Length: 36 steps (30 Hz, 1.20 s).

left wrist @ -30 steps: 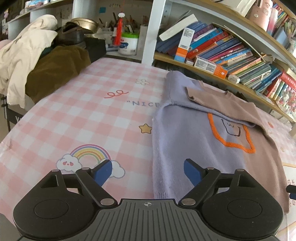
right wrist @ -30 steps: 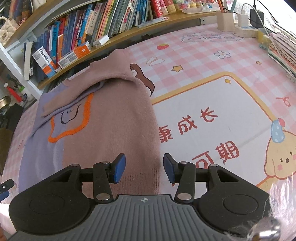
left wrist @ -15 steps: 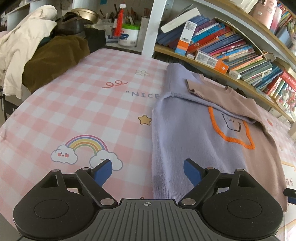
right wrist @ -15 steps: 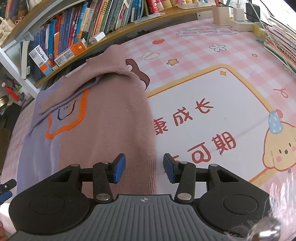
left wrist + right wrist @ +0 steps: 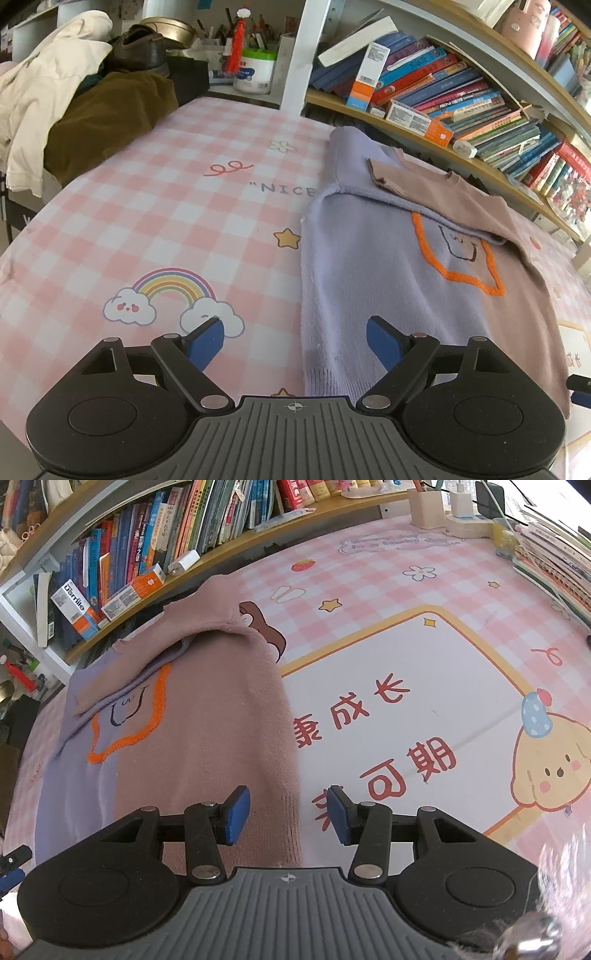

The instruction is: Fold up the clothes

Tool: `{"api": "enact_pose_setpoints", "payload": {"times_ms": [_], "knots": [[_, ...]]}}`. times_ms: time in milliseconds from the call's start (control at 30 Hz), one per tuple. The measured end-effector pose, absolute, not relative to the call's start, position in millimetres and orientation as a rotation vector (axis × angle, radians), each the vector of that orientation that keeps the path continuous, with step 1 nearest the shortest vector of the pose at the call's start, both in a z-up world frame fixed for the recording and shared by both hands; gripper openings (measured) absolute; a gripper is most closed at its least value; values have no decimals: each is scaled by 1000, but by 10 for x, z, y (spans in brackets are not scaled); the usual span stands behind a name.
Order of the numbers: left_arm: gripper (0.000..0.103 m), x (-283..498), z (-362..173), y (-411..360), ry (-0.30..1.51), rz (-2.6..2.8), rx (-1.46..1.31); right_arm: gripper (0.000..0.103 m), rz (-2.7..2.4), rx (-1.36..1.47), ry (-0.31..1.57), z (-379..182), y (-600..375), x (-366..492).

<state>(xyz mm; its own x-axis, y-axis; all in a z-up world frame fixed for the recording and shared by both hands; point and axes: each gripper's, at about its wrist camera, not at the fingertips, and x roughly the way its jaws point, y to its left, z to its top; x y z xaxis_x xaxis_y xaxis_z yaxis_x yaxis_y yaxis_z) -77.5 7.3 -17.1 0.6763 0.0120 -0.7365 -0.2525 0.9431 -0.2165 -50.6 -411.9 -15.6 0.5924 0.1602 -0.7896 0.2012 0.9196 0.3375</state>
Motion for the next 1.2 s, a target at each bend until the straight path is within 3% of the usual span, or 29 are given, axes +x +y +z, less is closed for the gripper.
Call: {"api": "enact_pose_setpoints", "payload": {"times_ms": [233,767,933,1067,1167,1200], "knots": [[86,-819,-169,83,818,150,-322,49,-27,438,930,-123,-4186,-533],[86,-830,-157,55,817,130,-328,49,-18,465,930,-126,-4245,-537],[65,-809,-184,29,830,104,-333,47,0,437,941,-146,-4155,-506],[41,-780,-250,50,860,102,-348,42,-9,397,947,-157,-4090,-466],[35,-737,-300,42,886,97,-353,34,8,353,954,-158,-4019,-429],[29,-726,-306,24,890,90,-348,28,15,342,956,-161,-3996,-419]]}}
